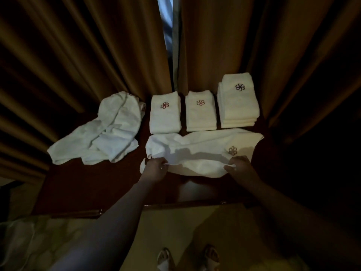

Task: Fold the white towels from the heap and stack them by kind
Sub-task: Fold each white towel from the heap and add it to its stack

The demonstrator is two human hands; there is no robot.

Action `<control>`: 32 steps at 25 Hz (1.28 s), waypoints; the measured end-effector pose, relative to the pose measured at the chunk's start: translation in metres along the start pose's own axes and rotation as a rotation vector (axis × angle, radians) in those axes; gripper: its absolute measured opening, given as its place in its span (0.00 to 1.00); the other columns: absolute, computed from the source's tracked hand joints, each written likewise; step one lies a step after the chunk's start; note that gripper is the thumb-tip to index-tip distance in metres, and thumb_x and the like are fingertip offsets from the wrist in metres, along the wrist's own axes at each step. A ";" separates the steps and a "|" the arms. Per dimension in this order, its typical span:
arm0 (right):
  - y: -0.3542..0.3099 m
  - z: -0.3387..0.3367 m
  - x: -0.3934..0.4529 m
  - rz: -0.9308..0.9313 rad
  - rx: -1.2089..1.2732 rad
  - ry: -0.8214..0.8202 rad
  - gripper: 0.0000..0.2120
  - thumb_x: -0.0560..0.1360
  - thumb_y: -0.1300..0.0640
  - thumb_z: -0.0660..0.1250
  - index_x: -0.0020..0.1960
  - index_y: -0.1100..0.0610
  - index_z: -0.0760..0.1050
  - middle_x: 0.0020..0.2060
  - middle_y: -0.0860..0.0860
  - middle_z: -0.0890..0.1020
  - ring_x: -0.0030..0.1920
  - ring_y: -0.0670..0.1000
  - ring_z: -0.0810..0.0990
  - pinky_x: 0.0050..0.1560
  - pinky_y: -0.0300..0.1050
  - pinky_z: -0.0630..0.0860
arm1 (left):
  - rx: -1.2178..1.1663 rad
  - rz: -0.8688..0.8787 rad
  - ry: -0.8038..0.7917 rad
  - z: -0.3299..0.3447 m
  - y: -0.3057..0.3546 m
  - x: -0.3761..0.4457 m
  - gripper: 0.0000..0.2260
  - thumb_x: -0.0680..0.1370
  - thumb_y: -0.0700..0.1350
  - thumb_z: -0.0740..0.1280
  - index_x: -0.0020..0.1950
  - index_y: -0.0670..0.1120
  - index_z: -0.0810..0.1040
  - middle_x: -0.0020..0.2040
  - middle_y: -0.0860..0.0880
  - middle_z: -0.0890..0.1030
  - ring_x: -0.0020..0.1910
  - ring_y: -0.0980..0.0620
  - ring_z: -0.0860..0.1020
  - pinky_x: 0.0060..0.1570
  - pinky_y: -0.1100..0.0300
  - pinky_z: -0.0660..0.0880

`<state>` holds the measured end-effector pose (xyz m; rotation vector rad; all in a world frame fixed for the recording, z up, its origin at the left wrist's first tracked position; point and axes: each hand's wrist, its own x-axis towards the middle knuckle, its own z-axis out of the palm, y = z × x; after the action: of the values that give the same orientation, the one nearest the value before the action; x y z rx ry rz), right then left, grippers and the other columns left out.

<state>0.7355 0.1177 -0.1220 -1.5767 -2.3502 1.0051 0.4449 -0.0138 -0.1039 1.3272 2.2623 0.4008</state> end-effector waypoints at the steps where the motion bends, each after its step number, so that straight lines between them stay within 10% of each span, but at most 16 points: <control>1: 0.005 0.007 -0.001 0.052 -0.004 -0.077 0.09 0.75 0.54 0.67 0.44 0.60 0.76 0.41 0.54 0.76 0.47 0.54 0.73 0.45 0.43 0.67 | -0.012 -0.042 -0.034 0.013 -0.005 -0.002 0.09 0.76 0.44 0.63 0.48 0.44 0.82 0.48 0.44 0.84 0.51 0.44 0.80 0.56 0.55 0.72; 8: 0.044 0.050 0.000 0.137 -0.161 -0.239 0.15 0.77 0.49 0.65 0.35 0.55 0.70 0.36 0.52 0.74 0.46 0.57 0.77 0.41 0.45 0.71 | -0.011 -0.277 -0.196 0.059 -0.018 -0.001 0.10 0.79 0.42 0.60 0.55 0.40 0.79 0.55 0.43 0.79 0.56 0.44 0.77 0.51 0.56 0.72; 14: 0.059 0.048 0.018 0.332 -0.230 -0.426 0.19 0.79 0.45 0.61 0.57 0.61 0.74 0.55 0.57 0.77 0.55 0.55 0.76 0.45 0.41 0.67 | 0.193 -0.348 -0.294 0.074 -0.001 0.032 0.15 0.81 0.46 0.58 0.60 0.39 0.77 0.58 0.41 0.79 0.58 0.41 0.77 0.50 0.54 0.72; 25: 0.078 0.040 0.054 0.526 -0.088 0.136 0.31 0.72 0.46 0.71 0.66 0.61 0.64 0.61 0.60 0.70 0.62 0.61 0.70 0.55 0.54 0.73 | 0.240 0.253 -0.399 0.129 0.054 0.116 0.12 0.79 0.46 0.63 0.61 0.45 0.75 0.61 0.45 0.74 0.62 0.46 0.71 0.61 0.53 0.71; 29: 0.095 0.035 0.070 0.556 -0.123 0.048 0.20 0.74 0.56 0.67 0.62 0.61 0.67 0.60 0.60 0.74 0.61 0.62 0.74 0.54 0.53 0.74 | 0.222 0.359 -0.443 0.153 0.092 0.127 0.13 0.79 0.44 0.63 0.63 0.48 0.74 0.64 0.48 0.72 0.64 0.48 0.70 0.62 0.54 0.72; 32: 0.123 0.030 0.058 0.704 0.249 0.276 0.14 0.77 0.57 0.63 0.61 0.63 0.72 0.57 0.61 0.76 0.57 0.63 0.76 0.49 0.51 0.72 | 0.165 0.333 -0.412 0.173 0.127 0.132 0.15 0.78 0.44 0.64 0.65 0.46 0.73 0.64 0.45 0.71 0.64 0.46 0.70 0.63 0.52 0.71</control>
<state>0.7911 0.1827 -0.2322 -2.3031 -1.4347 1.0403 0.5777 0.1645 -0.2225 1.6999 1.7693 0.0387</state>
